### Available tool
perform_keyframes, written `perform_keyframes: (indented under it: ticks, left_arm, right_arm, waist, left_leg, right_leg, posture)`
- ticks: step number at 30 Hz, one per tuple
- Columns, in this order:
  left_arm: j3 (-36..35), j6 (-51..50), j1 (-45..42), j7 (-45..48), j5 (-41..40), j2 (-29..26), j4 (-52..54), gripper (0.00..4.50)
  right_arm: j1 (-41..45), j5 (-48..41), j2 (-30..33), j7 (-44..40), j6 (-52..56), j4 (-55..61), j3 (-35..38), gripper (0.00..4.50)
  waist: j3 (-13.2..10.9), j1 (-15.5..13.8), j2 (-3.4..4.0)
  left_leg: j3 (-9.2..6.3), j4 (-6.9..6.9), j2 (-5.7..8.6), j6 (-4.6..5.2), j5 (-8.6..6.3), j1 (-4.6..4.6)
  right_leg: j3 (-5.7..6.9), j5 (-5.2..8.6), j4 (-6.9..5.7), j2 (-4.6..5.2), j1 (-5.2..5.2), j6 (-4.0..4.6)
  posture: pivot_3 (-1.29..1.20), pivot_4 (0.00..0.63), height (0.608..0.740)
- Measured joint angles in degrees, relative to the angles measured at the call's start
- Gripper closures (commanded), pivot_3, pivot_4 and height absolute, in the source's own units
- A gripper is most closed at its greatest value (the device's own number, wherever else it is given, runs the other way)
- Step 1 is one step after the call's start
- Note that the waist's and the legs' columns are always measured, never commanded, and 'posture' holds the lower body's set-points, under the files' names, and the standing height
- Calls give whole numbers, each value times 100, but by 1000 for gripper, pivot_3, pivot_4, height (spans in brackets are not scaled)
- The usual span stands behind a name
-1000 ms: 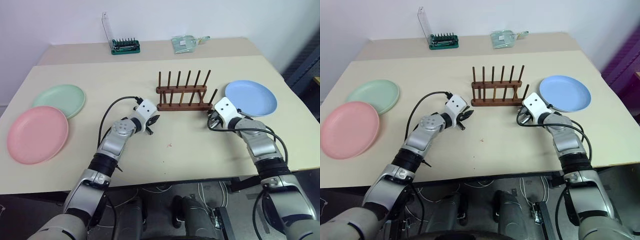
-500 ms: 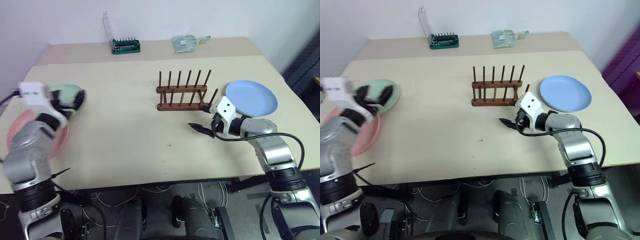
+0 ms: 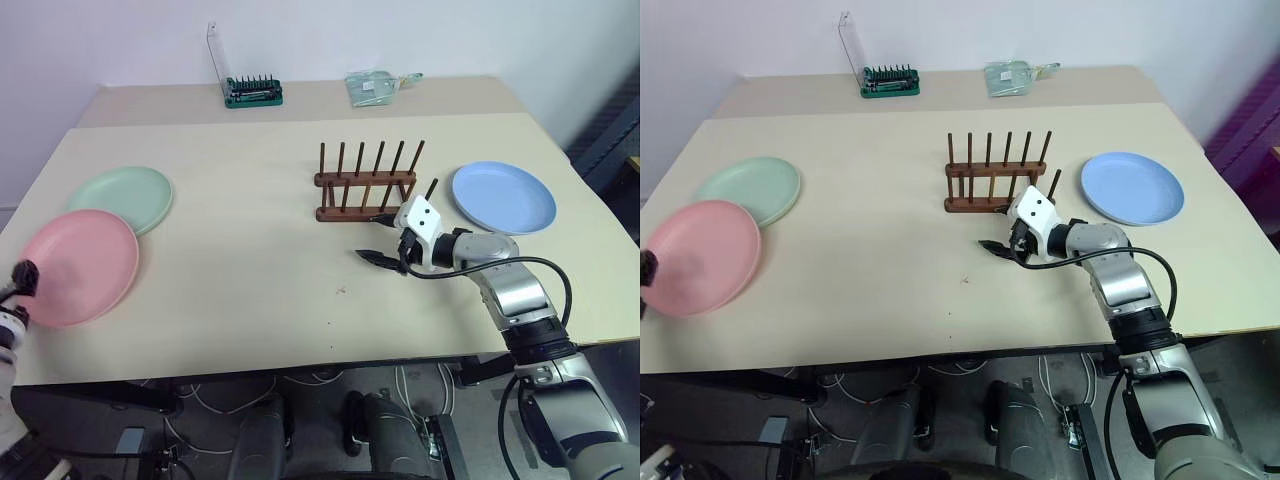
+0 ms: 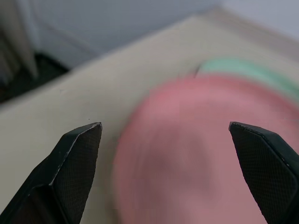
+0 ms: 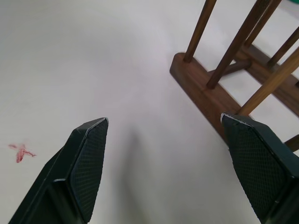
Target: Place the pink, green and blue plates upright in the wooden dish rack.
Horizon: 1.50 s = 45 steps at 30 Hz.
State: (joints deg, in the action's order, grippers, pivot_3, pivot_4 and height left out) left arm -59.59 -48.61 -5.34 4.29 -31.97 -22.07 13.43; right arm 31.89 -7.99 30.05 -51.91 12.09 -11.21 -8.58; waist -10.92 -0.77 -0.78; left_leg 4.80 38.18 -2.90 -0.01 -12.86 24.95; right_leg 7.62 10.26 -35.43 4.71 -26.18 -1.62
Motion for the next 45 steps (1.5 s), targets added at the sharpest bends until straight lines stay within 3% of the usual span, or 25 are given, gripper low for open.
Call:
perform_keyframes:
  ticks: [7,8,11,17,25,27,29,33,36,41,45]
  left_arm:
    - [-157,-91,45,-627,-349,185,-292,19]
    - [-28,-137,103,-612,-363,186,-342,257]
    - [194,-198,129,-601,-383,193,-388,1324]
    - [220,-69,-53,-778,-571,253,-628,4490]
    - [431,435,69,-438,-1011,480,-399,4490]
    - [585,505,8,-350,-1227,511,-161,4500]
    - [749,525,-194,-365,-1377,495,67,4500]
    - [1659,507,-1173,-659,-1285,121,410,4500]
    - [2897,511,-2043,-734,-667,-314,446,4500]
    - [4196,575,-3286,-784,67,-248,96,4500]
    - [4547,578,-3695,-812,359,-36,-165,4500]
  right_arm:
    - [19,89,-14,29,-123,-60,1,577]
    - [18,99,-14,43,-125,-60,2,560]
    - [18,104,-18,91,-130,-59,2,560]
    - [-40,104,-18,179,-129,-30,11,560]
    - [-281,11,47,139,-70,147,96,560]
    - [-279,-147,142,-18,106,334,133,40]
    - [-256,-271,247,-139,260,513,229,6]
    - [85,-116,243,-80,49,907,168,6]
    - [575,417,84,179,-609,982,-127,6]
    - [1130,1143,-437,577,-1354,904,-731,6]
    - [1418,1769,-437,863,-1955,479,-932,6]
  waist:
    - [2,12,-3]
    - [2,12,-3]
    - [3,-6,-3]
    - [3,1,-3]
    - [5,-3,0]
    - [3,-14,-5]
    - [2,-17,-6]
    - [0,-3,-9]
    - [0,4,-9]
    - [0,19,-9]
    - [-1,12,-10]
  left_leg:
    - [4,-3,-1,-1,-1,0]
    - [3,-2,-2,-1,-1,0]
    - [2,-2,-2,-2,-2,0]
    - [2,-3,-2,-3,-2,0]
    - [4,-3,-2,-3,-2,1]
    - [-3,1,-3,-6,-4,7]
    - [-6,3,-2,-5,-3,13]
    - [-7,4,5,-2,-1,20]
    - [2,1,10,-1,0,21]
    - [17,-6,10,-1,3,26]
    - [17,-5,10,-4,5,28]
  right_leg:
    - [-1,0,1,1,-3,1]
    - [0,0,1,0,-3,1]
    - [1,1,3,3,-1,3]
    - [0,1,3,4,-1,3]
    - [0,2,7,7,-2,3]
    - [4,2,9,7,-1,4]
    - [8,2,11,8,-3,4]
    - [12,0,11,2,-7,2]
    - [11,-9,13,-2,-10,-12]
    - [11,-15,11,-6,-19,-19]
    - [11,-15,11,-5,-20,-19]
  posture:
    - [0,150,730]
    - [0,150,730]
    - [0,150,730]
    - [0,150,730]
    - [0,150,730]
    - [0,150,730]
    - [0,150,730]
    - [0,150,730]
    - [0,150,730]
    - [0,150,730]
    - [0,150,730]
